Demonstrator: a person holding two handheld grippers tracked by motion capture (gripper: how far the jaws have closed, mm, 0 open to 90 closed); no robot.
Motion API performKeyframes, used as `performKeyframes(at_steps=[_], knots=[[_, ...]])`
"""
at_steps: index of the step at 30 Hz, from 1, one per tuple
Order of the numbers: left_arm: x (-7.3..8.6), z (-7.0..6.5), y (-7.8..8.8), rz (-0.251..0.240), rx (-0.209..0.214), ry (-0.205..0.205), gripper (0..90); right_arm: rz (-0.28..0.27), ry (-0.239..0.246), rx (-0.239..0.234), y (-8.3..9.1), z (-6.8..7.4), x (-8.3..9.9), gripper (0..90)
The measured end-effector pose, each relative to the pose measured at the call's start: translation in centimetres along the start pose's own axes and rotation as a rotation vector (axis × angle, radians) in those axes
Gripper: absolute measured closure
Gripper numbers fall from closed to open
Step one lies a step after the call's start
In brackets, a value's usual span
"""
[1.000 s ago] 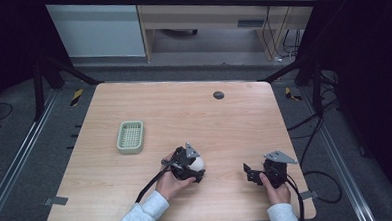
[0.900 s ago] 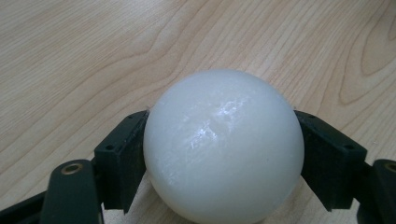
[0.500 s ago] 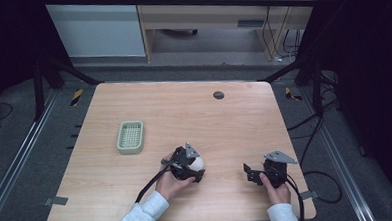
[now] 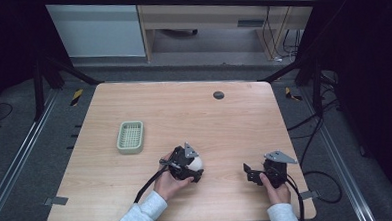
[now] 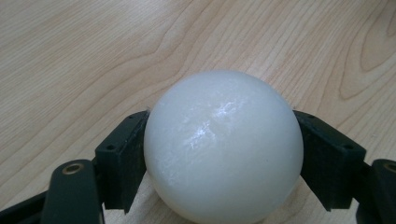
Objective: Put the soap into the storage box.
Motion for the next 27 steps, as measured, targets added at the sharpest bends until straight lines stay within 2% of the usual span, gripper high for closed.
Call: performKeyframes(at_steps=[21, 27], knots=[[0.3, 0.6, 2.3, -0.032, 0.002, -0.005, 23.8, -0.001, -0.001, 0.001, 0.0, 0.0, 0.0, 3.8], [0.5, 0.8, 2.9, -0.029, -0.001, -0.012, 23.9, -0.002, -0.002, 0.001, 0.0, 0.0, 0.0, 3.9]])
Point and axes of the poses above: each handheld gripper's, and its own axes: y roughly backward along the jaws, x roughly out of its underside, z roughly to its left, the point moved 8 cm from there along -y, roughly forward along the jaws, and after that the axes turned 13 degrees about z, right-handed, at the moved point
